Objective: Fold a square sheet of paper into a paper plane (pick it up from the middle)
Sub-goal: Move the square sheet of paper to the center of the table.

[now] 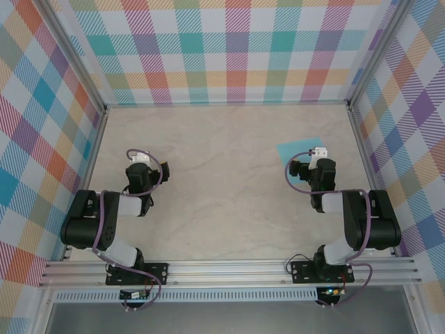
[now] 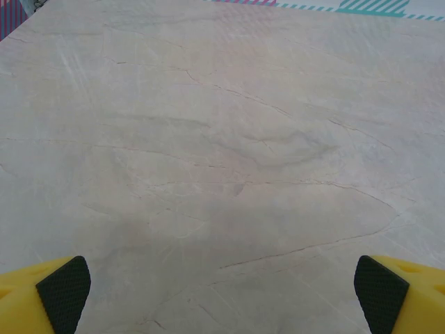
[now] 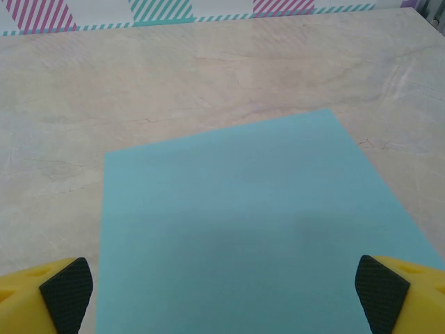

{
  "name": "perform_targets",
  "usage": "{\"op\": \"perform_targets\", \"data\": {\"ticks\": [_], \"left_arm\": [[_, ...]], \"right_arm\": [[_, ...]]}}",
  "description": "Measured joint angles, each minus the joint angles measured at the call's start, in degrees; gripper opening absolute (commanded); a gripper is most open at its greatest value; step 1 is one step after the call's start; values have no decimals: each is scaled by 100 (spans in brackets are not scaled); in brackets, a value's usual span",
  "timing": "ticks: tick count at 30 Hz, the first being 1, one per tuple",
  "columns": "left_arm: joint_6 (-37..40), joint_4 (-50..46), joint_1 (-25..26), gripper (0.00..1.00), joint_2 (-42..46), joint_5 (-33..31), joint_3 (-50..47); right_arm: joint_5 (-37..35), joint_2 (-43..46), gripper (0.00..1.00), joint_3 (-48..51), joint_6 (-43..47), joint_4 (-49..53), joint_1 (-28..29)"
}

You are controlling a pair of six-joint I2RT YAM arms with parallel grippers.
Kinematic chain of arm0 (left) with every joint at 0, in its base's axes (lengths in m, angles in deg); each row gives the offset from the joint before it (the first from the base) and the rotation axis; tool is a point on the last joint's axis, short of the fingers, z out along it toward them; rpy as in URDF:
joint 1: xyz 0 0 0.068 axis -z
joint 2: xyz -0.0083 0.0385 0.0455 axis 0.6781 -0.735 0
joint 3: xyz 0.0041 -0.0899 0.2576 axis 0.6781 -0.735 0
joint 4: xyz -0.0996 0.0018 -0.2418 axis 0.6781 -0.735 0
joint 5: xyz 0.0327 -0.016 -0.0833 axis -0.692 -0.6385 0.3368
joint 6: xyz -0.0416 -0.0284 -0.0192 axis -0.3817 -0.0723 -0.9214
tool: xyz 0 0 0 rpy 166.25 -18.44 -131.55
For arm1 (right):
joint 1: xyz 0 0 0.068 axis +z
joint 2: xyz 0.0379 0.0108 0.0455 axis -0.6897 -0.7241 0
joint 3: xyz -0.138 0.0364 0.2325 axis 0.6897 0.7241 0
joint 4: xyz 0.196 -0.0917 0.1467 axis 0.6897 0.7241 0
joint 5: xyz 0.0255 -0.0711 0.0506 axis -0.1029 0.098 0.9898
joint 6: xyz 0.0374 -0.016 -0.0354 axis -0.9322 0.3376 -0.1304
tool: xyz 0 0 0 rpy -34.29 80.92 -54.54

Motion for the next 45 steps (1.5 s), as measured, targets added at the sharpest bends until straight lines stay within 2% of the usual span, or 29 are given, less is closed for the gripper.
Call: {"op": "perform_targets", "data": {"ticks": [27,30,35,38,45], "left_arm": [[0,-2,0,100,0,0,2],[-2,-334,0,100,76,-15,83],[-118,-1447,0,100,743,-144,509],[-422,-2223,0,100,1187,-223,916],[-1261,-3899,4,100,2107,-149,1545]], "right_arm": [[0,2,100,0,0,-2,0],[-11,184,100,0,-22,155,0],[-291,1257,100,-87,-258,1049,0],[-461,1764,100,-636,-588,2256,0],[-74,1657,100,-2588,-1434,4970,0]]}}
